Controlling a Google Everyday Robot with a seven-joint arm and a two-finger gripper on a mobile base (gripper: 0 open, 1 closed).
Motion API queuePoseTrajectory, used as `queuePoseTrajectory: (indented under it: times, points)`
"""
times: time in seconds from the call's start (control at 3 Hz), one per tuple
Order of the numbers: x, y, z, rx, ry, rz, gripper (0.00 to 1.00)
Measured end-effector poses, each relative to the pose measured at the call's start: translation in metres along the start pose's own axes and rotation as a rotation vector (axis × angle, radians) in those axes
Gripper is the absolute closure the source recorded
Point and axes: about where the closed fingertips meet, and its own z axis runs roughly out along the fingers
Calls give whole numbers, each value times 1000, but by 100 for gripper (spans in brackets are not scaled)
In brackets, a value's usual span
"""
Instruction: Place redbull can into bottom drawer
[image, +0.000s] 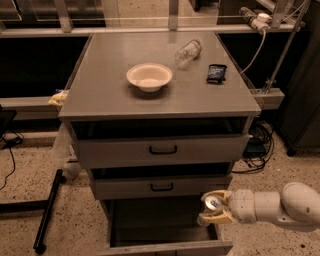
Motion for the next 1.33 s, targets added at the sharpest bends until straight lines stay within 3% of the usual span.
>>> queuePoseTrajectory:
  times: [0.33,0.67,1.0,1.33]
  points:
    - [0,0,0,0,0,0,100]
    - [9,-2,5,-7,21,-40,100]
    - [36,-14,31,-12,30,-125,100]
    - [72,-29,68,-1,3,-171,100]
